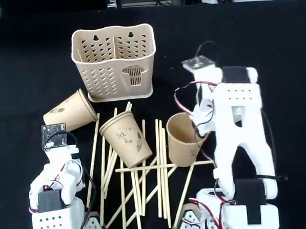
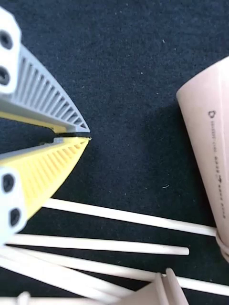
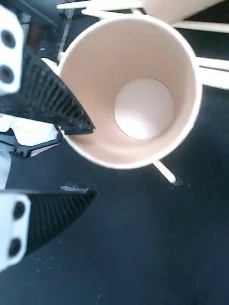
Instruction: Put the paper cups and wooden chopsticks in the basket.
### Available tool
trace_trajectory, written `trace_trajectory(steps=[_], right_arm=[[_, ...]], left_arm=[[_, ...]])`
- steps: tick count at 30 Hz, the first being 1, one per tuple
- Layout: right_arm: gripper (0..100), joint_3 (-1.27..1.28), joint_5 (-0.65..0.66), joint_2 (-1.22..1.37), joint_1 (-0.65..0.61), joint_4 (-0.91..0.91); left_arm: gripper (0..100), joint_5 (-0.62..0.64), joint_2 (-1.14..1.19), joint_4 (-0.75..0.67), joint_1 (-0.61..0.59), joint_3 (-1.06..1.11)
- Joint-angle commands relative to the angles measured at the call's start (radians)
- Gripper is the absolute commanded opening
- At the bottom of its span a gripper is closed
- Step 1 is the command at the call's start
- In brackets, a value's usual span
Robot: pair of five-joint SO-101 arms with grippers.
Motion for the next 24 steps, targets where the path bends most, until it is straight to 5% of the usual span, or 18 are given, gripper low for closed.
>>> trace_trajectory(steps=[1, 7, 11, 24], right_arm=[[18.8, 0.004, 0.017, -0.019, -0.020, 0.000], [18.1, 0.015, 0.017, -0.012, -0.020, -0.032], [1.3, 0.013, 0.020, -0.012, -0.017, -0.044], [1.2, -0.157, 0.015, -0.096, 0.020, -0.054]], left_arm=[[4, -0.003, -0.006, 0.017, 0.004, 0.016], [4, -0.003, -0.006, 0.017, 0.004, 0.016], [4, -0.003, -0.006, 0.017, 0.004, 0.016], [4, -0.003, -0.006, 0.017, 0.004, 0.016]])
